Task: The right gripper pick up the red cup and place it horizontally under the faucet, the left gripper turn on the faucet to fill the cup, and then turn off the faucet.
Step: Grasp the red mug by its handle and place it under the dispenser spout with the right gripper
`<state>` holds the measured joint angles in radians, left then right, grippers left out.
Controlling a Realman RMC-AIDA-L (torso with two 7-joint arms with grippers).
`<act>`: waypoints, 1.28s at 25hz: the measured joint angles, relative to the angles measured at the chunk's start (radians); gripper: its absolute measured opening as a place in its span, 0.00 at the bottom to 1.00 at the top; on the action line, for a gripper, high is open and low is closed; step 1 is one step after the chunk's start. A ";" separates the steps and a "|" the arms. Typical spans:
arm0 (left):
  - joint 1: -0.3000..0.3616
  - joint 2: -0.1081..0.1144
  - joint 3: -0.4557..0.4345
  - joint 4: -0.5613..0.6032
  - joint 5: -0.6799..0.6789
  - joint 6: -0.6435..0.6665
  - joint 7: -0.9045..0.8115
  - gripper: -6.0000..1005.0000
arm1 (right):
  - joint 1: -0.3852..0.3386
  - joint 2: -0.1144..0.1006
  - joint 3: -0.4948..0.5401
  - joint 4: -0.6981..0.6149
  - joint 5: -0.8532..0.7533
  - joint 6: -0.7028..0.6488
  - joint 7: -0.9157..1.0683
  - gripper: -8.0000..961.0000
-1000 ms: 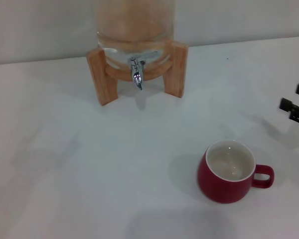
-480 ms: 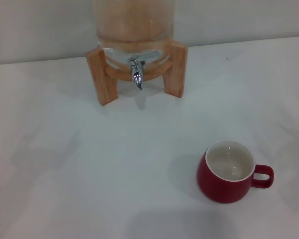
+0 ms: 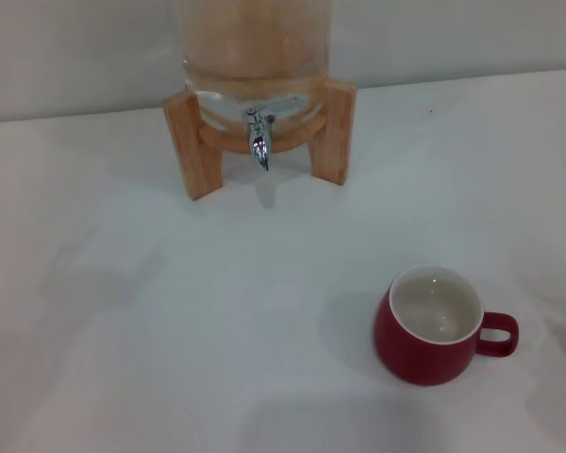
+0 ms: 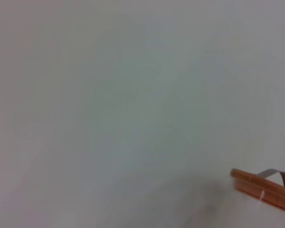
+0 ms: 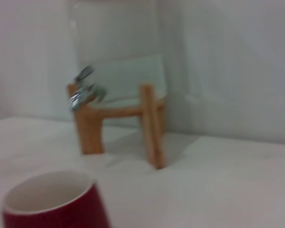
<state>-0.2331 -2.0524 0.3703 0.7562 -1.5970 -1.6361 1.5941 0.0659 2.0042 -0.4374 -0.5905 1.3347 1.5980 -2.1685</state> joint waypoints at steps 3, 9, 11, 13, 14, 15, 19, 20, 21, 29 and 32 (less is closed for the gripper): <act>-0.013 0.002 0.001 0.000 0.004 0.000 0.000 0.88 | -0.006 0.000 0.006 0.010 -0.019 0.049 -0.027 0.68; -0.021 0.008 0.001 0.000 0.005 -0.001 -0.002 0.88 | -0.017 -0.002 0.010 0.005 -0.014 0.118 -0.037 0.68; -0.028 0.009 0.001 0.000 0.005 -0.001 -0.002 0.88 | -0.018 -0.001 0.010 0.012 -0.017 0.119 -0.045 0.68; -0.034 0.011 0.001 0.000 0.004 -0.001 -0.008 0.88 | -0.019 0.000 0.008 0.032 -0.020 0.119 -0.076 0.67; -0.039 0.013 0.001 0.000 0.003 0.000 -0.012 0.88 | -0.019 0.000 0.008 0.053 -0.019 0.119 -0.107 0.67; -0.042 0.015 0.001 0.000 0.004 0.000 -0.014 0.88 | -0.019 0.000 0.010 0.069 -0.018 0.119 -0.129 0.67; -0.056 0.022 0.001 0.000 0.005 0.002 -0.018 0.88 | -0.020 0.000 0.014 0.133 -0.003 0.120 -0.229 0.67; -0.061 0.023 0.001 0.000 0.005 0.003 -0.021 0.88 | -0.020 0.001 0.014 0.139 -0.001 0.120 -0.238 0.67; -0.064 0.024 0.001 0.000 0.005 0.003 -0.023 0.88 | -0.019 0.002 0.013 0.144 -0.001 0.121 -0.242 0.67; -0.073 0.026 0.001 0.000 0.006 0.004 -0.027 0.87 | 0.001 0.003 0.000 0.174 -0.005 0.113 -0.271 0.66; -0.073 0.026 0.001 0.000 0.006 0.005 -0.027 0.87 | 0.009 0.003 -0.018 0.174 -0.011 0.109 -0.278 0.66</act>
<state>-0.3065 -2.0263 0.3711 0.7562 -1.5906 -1.6313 1.5668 0.0748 2.0074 -0.4550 -0.4162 1.3241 1.7069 -2.4465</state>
